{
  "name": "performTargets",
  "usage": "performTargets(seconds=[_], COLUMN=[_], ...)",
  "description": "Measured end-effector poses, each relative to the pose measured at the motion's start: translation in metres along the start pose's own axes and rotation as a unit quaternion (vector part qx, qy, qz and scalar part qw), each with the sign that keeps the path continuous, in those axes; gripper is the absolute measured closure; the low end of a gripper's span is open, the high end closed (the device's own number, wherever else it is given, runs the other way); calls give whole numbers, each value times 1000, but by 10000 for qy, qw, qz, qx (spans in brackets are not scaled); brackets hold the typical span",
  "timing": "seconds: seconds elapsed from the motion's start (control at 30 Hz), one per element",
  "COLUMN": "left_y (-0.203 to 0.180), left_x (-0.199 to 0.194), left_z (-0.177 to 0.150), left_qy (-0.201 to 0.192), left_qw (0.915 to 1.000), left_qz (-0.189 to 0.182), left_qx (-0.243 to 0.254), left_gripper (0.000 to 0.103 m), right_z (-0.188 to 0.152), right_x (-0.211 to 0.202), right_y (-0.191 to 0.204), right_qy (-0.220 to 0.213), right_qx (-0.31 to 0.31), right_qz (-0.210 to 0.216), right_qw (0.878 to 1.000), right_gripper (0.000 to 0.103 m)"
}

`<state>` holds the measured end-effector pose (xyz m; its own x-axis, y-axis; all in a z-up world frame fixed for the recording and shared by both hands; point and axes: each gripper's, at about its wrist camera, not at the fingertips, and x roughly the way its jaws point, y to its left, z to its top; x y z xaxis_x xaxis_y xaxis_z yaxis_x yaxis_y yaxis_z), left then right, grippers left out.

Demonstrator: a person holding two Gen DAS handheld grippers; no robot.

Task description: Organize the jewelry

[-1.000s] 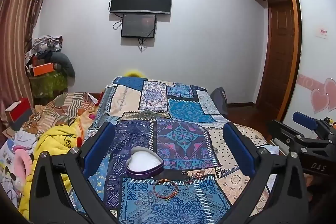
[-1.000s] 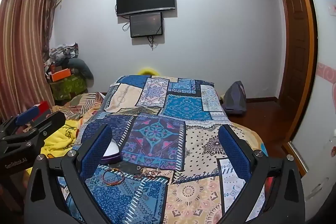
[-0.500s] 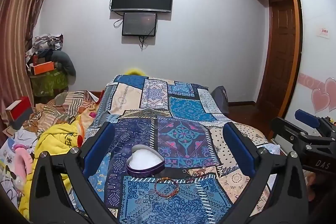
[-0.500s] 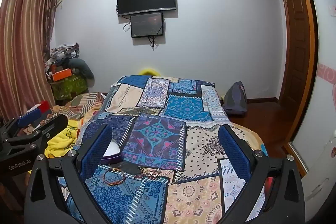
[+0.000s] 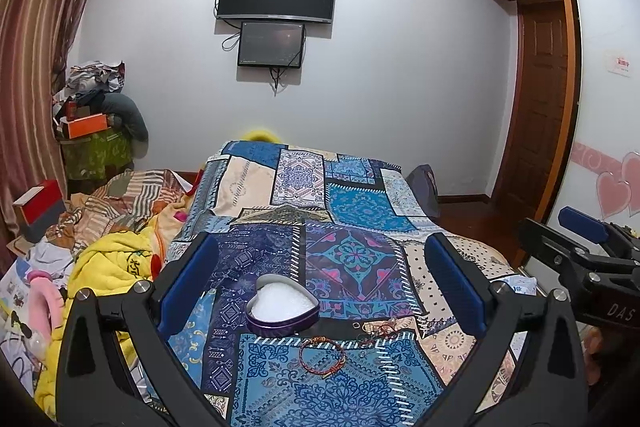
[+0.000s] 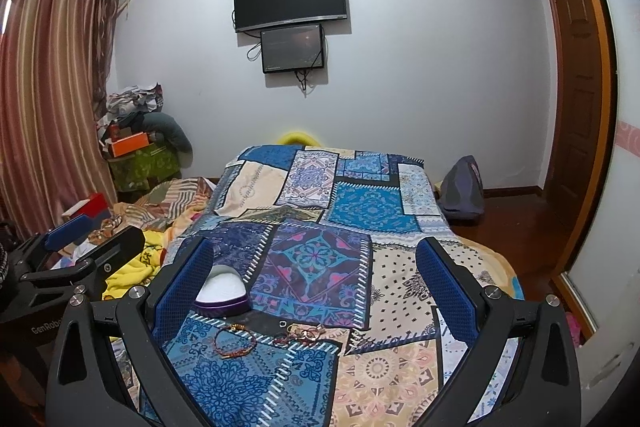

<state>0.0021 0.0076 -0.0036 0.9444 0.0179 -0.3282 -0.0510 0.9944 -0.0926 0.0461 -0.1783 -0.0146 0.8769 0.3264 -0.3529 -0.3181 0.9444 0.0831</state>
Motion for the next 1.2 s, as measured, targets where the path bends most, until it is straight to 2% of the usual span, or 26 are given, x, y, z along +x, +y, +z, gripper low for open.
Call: performTargets(seconds=[1.2], left_y=[4], left_x=[1], left_z=[-1], left_qy=[-41], left_qw=[10000], left_qz=[41], left_qx=[-33], left_gripper=[0], right_z=[-2], right_x=[3], right_y=[-1], right_qy=[-6], right_qx=[88], right_qz=[102], right_qw=[9999], right_gripper=[3])
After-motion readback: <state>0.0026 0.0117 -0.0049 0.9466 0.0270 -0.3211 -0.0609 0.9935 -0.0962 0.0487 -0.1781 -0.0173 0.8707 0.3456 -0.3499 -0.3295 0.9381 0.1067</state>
